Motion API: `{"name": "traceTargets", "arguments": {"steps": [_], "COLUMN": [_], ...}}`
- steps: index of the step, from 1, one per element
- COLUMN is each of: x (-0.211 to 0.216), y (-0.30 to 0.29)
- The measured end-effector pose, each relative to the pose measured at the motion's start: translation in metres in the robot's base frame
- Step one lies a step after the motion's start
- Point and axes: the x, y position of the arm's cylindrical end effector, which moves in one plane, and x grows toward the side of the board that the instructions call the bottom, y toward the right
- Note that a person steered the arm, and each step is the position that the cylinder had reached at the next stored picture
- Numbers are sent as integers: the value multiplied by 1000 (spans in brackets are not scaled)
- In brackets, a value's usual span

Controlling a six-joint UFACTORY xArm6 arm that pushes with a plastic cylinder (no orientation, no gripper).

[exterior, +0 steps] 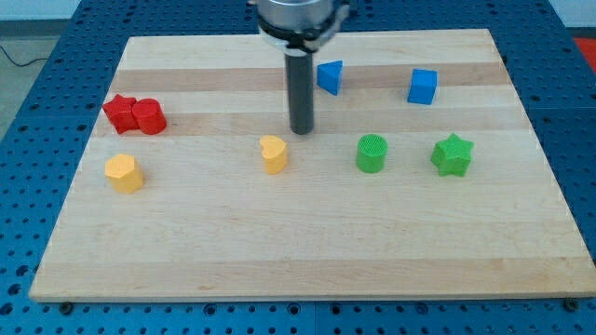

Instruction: Push the yellow heart towards the yellow hexagon

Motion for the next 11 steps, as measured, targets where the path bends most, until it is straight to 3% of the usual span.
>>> {"name": "traceTargets", "arguments": {"steps": [2,4,6,9,11], "x": [31,35,71,65,75], "y": [-16,-107,-54,-185,-185]}}
